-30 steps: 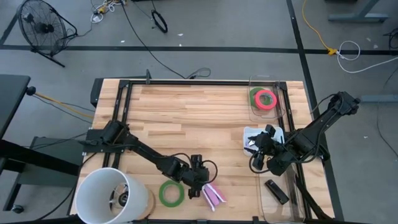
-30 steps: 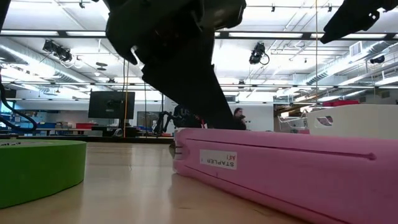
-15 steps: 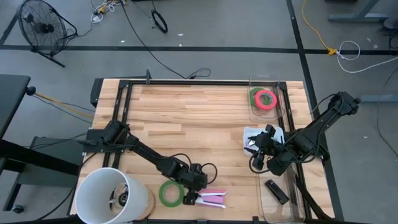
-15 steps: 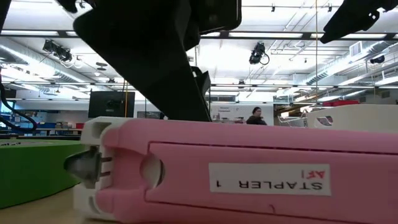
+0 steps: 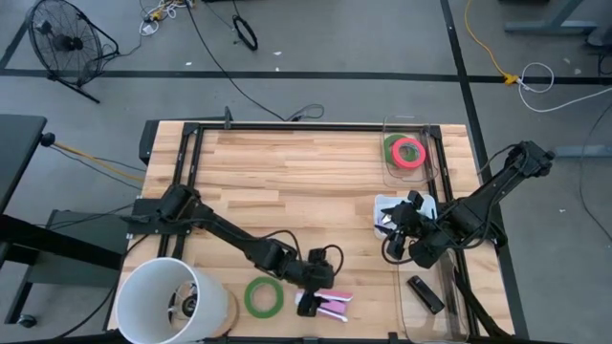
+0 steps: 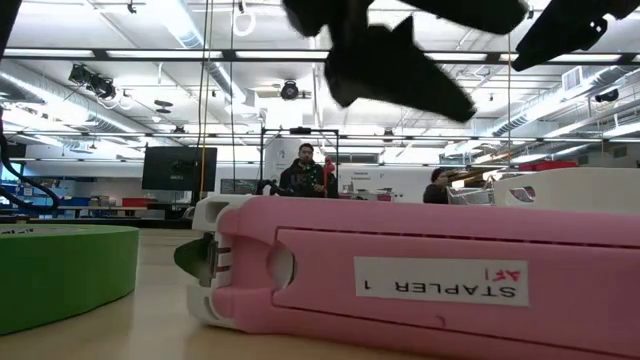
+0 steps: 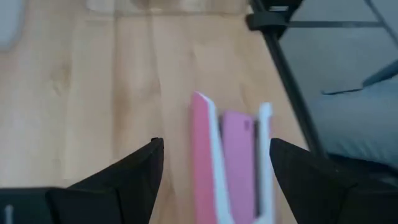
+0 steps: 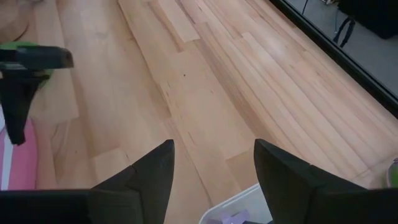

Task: Pick and place Stapler, Stapler remover, tape
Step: Put the pink stapler into the bottom transparent bin

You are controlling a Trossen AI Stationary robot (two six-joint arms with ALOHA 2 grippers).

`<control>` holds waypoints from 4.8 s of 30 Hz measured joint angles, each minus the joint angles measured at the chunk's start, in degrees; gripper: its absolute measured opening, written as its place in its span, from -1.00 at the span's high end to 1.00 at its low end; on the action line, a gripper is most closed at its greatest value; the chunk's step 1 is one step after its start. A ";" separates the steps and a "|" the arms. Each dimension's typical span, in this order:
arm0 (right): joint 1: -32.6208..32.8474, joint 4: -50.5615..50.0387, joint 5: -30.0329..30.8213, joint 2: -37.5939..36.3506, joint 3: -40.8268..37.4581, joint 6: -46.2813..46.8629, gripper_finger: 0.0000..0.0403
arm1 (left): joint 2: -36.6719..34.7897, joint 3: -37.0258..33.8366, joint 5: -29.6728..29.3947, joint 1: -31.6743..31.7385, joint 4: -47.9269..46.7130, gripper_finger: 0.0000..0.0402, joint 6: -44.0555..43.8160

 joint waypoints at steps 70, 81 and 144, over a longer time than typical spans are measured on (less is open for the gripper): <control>-0.13 3.20 -0.11 0.01 0.00 -1.53 -0.09 | 9.94 9.59 -8.68 4.09 -7.37 0.93 4.25; -0.13 3.23 -0.07 0.00 0.00 -1.66 -0.09 | 8.75 9.71 -8.57 5.98 -7.91 0.86 4.21; -0.11 7.14 -0.04 0.02 -0.20 -3.34 -0.09 | 6.99 9.80 -2.39 -1.69 -28.27 0.16 -10.92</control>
